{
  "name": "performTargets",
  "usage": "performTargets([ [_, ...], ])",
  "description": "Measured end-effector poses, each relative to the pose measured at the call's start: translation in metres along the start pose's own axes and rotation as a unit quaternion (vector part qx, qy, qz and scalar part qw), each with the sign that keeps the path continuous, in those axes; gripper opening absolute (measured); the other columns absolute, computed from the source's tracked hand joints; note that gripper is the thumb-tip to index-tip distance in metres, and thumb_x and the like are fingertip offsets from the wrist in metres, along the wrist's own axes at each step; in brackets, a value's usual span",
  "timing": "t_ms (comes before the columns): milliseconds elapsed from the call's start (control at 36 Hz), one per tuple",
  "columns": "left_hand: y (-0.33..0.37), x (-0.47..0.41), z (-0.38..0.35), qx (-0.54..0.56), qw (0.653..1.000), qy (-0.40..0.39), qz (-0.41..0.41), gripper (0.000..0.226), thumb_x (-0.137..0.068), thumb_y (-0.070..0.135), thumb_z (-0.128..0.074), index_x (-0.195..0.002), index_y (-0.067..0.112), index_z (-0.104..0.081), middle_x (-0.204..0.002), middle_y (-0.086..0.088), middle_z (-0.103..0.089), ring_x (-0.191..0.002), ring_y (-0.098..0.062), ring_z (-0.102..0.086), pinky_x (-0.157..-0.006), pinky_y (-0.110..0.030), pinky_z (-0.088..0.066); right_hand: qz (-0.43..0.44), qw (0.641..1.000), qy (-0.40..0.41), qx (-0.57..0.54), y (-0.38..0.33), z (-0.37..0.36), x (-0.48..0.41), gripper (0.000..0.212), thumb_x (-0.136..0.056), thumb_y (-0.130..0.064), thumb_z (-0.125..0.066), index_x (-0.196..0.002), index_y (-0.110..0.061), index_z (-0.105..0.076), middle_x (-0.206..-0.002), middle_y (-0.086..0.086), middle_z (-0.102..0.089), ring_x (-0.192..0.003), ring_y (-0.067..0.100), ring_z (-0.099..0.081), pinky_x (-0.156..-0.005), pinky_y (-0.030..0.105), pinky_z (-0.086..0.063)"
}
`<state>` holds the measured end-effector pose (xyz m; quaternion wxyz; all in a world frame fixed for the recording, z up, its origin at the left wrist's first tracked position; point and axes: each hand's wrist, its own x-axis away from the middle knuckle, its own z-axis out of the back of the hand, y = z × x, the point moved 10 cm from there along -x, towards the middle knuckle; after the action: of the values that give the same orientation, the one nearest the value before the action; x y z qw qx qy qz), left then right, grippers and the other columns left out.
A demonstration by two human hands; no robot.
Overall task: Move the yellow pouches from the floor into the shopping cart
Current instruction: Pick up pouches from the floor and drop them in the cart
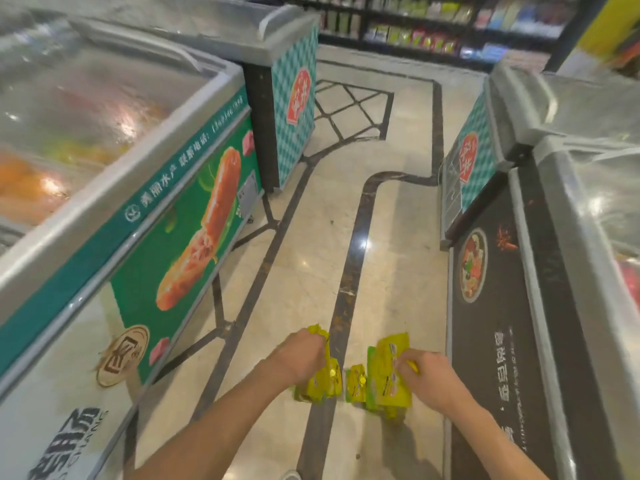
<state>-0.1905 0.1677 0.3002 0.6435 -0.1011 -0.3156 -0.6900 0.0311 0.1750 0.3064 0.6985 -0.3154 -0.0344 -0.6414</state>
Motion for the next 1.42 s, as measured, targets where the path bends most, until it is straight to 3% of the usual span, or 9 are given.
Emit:
performTargets([
  [139, 0.011, 0.055, 0.071, 0.014, 0.999, 0.037, -0.007, 0.024, -0.095, 0.021, -0.049, -0.106, 0.011, -0.067, -0.107, -0.019, -0.067, -0.099, -0.037, -0.064, -0.078, -0.035, -0.051, 0.047, 0.998, 0.047, 0.004, -0.056, 0.072, 0.036, 0.019, -0.091, -0.032, -0.053, -0.094, -0.026, -0.071, -0.077, 0.000, -0.069, -0.078, 0.022, -0.062, -0.072, 0.031, -0.042],
  [333, 0.010, 0.121, 0.138, 0.038, 0.993, 0.111, -0.006, 0.026, -0.096, 0.026, -0.044, -0.094, 0.012, -0.066, -0.096, -0.017, -0.069, -0.093, -0.035, -0.064, -0.080, -0.041, -0.054, 0.096, 0.991, 0.088, 0.002, -0.116, 0.138, 0.082, 0.016, -0.087, -0.028, -0.054, -0.086, -0.031, -0.069, -0.080, 0.001, -0.073, -0.073, 0.012, -0.064, -0.060, 0.020, -0.038],
  [500, 0.006, 0.180, 0.169, 0.032, 0.989, 0.145, 0.020, 0.029, -0.092, 0.031, -0.046, -0.095, 0.014, -0.069, -0.096, -0.009, -0.071, -0.089, -0.028, -0.065, -0.082, -0.042, -0.054, 0.135, 0.986, 0.096, 0.007, -0.156, 0.167, 0.110, 0.019, -0.089, -0.031, -0.051, -0.091, -0.030, -0.069, -0.083, 0.002, -0.070, -0.076, 0.018, -0.063, -0.063, 0.026, -0.041],
  [667, -0.014, 0.244, 0.189, 0.080, 0.973, 0.204, 0.067, 0.027, -0.092, 0.038, -0.051, -0.097, 0.021, -0.071, -0.101, 0.001, -0.072, -0.096, -0.020, -0.064, -0.091, -0.041, -0.051, 0.212, 0.974, 0.070, 0.024, -0.207, 0.174, 0.137, 0.019, -0.091, -0.030, -0.049, -0.091, -0.028, -0.068, -0.082, -0.001, -0.066, -0.063, 0.004, -0.056, -0.051, 0.011, -0.036],
  [806, -0.038, 0.306, 0.181, 0.139, 0.953, 0.240, 0.120, 0.024, -0.095, 0.034, -0.056, -0.103, 0.017, -0.071, -0.105, -0.002, -0.070, -0.093, -0.021, -0.065, -0.086, -0.040, -0.053, 0.289, 0.955, 0.025, 0.057, -0.258, 0.153, 0.152, 0.017, -0.089, -0.029, -0.049, -0.083, -0.033, -0.064, -0.088, -0.006, -0.068, -0.079, 0.012, -0.058, -0.069, 0.026, -0.042],
  [1028, -0.096, 0.414, 0.139, 0.200, 0.904, 0.302, 0.227, 0.028, -0.095, 0.028, -0.057, -0.105, 0.009, -0.074, -0.111, -0.007, -0.072, -0.099, -0.026, -0.065, -0.083, -0.036, -0.050, 0.398, 0.911, -0.032, 0.107, -0.356, 0.089, 0.200, 0.019, -0.090, -0.029, -0.052, -0.092, -0.025, -0.070, -0.083, -0.001, -0.069, -0.078, 0.018, -0.063, -0.070, 0.031, -0.046],
  [1139, -0.139, 0.481, 0.101, 0.256, 0.862, 0.322, 0.296, 0.029, -0.094, 0.033, -0.059, -0.104, 0.011, -0.073, -0.109, -0.009, -0.071, -0.100, -0.026, -0.064, -0.085, -0.037, -0.050, 0.456, 0.880, -0.063, 0.115, -0.410, 0.045, 0.240, 0.015, -0.091, -0.031, -0.054, -0.092, -0.026, -0.069, -0.079, 0.002, -0.071, -0.068, 0.016, -0.064, -0.062, 0.030, -0.047],
  [1278, -0.188, 0.568, 0.053, 0.306, 0.810, 0.346, 0.360, 0.030, -0.096, 0.034, -0.057, -0.114, 0.014, -0.071, -0.107, -0.008, -0.072, -0.090, -0.021, -0.063, -0.077, -0.029, -0.046, 0.505, 0.844, -0.108, 0.146, -0.479, -0.023, 0.288, 0.018, -0.092, -0.033, -0.052, -0.095, -0.028, -0.069, -0.093, 0.001, -0.071, -0.090, 0.023, -0.063, -0.075, 0.033, -0.046],
  [1417, -0.237, 0.658, 0.001, 0.343, 0.744, 0.383, 0.427, 0.030, -0.094, 0.028, -0.053, -0.099, 0.007, -0.073, -0.096, -0.013, -0.074, -0.088, -0.028, -0.070, -0.075, -0.033, -0.056, 0.563, 0.799, -0.146, 0.153, -0.549, -0.095, 0.352, 0.020, -0.090, -0.028, -0.052, -0.093, -0.025, -0.072, -0.085, -0.006, -0.069, -0.080, 0.014, -0.060, -0.067, 0.028, -0.038],
])
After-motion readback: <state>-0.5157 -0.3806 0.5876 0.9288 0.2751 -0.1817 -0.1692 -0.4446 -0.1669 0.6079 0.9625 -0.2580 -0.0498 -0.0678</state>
